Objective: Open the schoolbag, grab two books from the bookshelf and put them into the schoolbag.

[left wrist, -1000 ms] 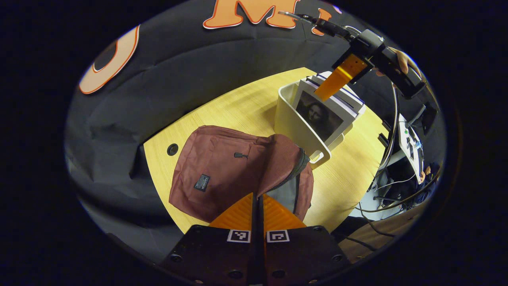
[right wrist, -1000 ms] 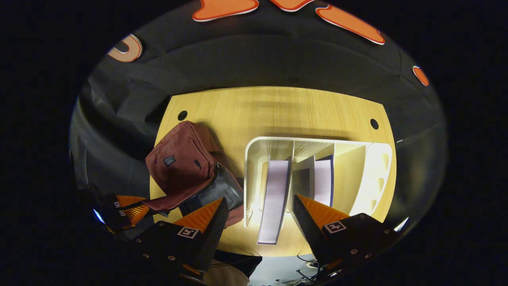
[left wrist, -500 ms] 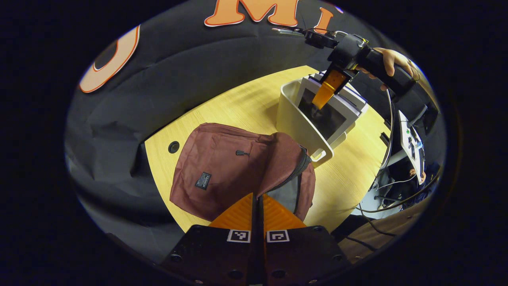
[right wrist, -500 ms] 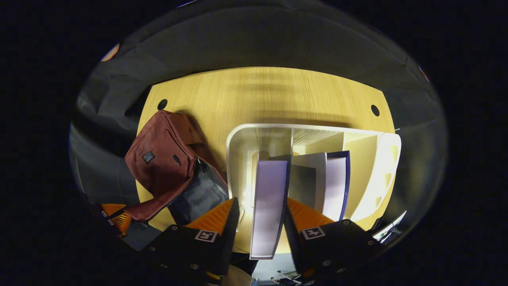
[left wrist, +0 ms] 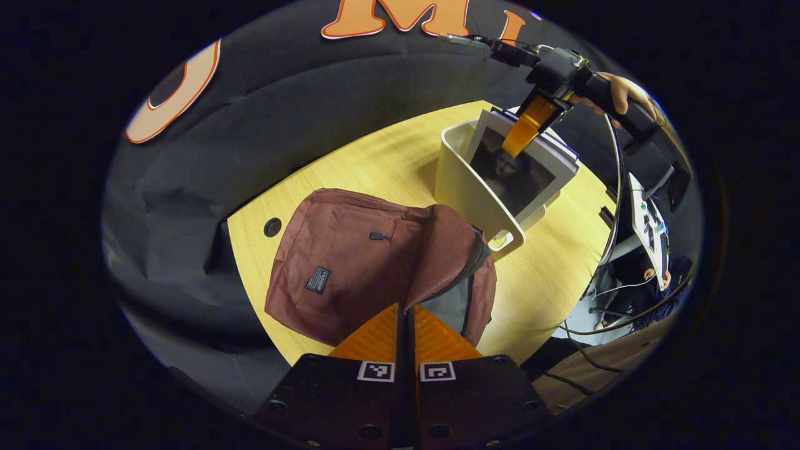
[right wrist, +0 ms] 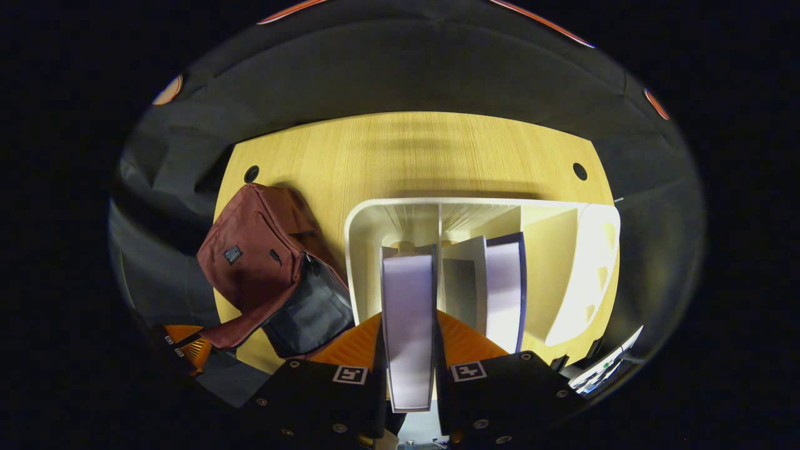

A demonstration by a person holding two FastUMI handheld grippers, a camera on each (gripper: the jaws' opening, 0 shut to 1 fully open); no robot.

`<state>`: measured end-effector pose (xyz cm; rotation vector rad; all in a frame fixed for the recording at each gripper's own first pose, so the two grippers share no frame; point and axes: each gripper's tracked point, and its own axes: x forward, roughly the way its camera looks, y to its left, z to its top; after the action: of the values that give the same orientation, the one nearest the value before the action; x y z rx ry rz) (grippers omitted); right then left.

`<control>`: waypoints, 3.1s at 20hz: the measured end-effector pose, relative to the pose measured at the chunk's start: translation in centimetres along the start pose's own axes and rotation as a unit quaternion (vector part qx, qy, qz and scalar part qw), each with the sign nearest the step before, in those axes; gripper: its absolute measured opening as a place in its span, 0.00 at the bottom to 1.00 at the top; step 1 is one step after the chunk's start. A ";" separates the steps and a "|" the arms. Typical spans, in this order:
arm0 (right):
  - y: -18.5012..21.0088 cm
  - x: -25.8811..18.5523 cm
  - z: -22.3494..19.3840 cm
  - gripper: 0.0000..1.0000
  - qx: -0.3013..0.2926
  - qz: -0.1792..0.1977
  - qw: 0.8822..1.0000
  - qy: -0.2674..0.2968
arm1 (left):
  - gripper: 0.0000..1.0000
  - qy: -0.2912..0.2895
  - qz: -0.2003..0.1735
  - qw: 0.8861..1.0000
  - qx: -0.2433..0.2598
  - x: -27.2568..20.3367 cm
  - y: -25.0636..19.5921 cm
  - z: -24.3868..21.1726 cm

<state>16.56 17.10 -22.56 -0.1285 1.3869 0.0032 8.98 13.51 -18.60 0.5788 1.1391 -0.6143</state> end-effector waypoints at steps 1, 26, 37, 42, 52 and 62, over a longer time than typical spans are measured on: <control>0.0 -0.7 0.0 0.33 0.003 0.004 1.000 -0.006 | 0.01 0.001 0.000 1.000 0.002 0.0 0.0 -0.1; 2.6 -12.5 -13.8 0.31 0.234 0.241 0.926 -0.172 | 0.01 0.004 0.034 0.999 0.004 0.9 0.8 -0.2; 9.3 0.7 -14.4 0.31 0.380 0.332 0.847 -0.165 | 0.01 -0.007 0.039 0.999 0.007 -0.8 -0.9 0.7; 13.0 4.1 -11.6 0.31 0.406 0.349 0.826 -0.175 | 0.01 -0.010 0.045 0.999 0.013 -1.6 -1.5 1.1; 18.8 7.7 -7.6 0.31 0.397 0.314 0.839 -0.202 | 0.01 -0.019 0.036 0.998 0.045 -2.8 -3.9 1.8; 19.5 10.4 -8.1 0.42 0.400 0.252 0.872 -0.130 | 0.01 -0.023 0.029 0.999 0.013 -2.6 -2.5 1.4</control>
<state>9.04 34.94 -35.92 0.9007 1.0237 -0.1155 7.34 11.16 -16.03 0.6154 1.0697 -0.5909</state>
